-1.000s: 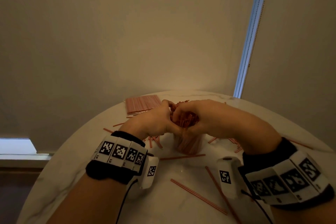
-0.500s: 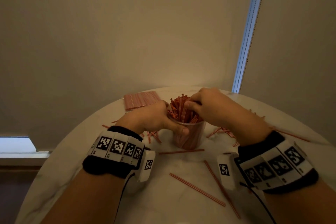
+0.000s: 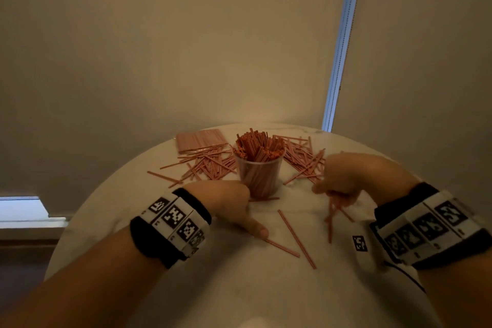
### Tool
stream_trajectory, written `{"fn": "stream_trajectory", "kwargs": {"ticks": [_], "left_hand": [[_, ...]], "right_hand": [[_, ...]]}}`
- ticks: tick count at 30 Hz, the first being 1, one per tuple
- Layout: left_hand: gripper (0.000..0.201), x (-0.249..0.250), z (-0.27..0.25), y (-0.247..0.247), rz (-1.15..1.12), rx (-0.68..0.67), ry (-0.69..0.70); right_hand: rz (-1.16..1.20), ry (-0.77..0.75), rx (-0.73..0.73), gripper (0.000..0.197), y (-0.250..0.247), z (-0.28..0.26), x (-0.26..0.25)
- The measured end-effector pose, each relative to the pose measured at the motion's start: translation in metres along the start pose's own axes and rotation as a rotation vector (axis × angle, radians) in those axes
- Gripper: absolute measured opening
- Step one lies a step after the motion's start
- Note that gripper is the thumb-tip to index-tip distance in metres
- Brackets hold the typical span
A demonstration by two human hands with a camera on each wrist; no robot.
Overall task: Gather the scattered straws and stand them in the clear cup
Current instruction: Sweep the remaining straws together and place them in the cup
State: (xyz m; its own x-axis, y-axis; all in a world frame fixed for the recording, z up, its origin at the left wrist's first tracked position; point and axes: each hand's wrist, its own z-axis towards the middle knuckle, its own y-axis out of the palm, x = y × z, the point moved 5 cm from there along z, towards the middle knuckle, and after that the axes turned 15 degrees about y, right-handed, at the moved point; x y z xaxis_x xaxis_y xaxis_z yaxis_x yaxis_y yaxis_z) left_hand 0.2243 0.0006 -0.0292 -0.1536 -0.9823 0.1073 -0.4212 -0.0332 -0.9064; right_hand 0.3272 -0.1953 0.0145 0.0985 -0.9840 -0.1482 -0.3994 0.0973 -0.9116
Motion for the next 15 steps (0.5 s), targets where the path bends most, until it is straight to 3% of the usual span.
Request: {"fn": "stream_trajectory", "kwargs": {"ticks": [3, 8, 11, 15], "left_hand": [[0.089, 0.008, 0.0, 0.007, 0.058, 0.061, 0.004], [0.061, 0.021, -0.005, 0.009, 0.079, 0.149, 0.036], [0.05, 0.031, -0.008, 0.007, 0.071, 0.158, 0.068], [0.037, 0.045, -0.012, 0.006, 0.06, 0.181, 0.136]], "right_hand": [[-0.193, 0.121, 0.051, 0.038, 0.013, -0.004, 0.019], [-0.257, 0.142, 0.148, 0.04, 0.016, -0.007, 0.026], [-0.293, 0.15, 0.144, 0.058, 0.022, -0.006, 0.025], [-0.442, 0.067, 0.108, 0.035, 0.026, -0.014, 0.013]]}}
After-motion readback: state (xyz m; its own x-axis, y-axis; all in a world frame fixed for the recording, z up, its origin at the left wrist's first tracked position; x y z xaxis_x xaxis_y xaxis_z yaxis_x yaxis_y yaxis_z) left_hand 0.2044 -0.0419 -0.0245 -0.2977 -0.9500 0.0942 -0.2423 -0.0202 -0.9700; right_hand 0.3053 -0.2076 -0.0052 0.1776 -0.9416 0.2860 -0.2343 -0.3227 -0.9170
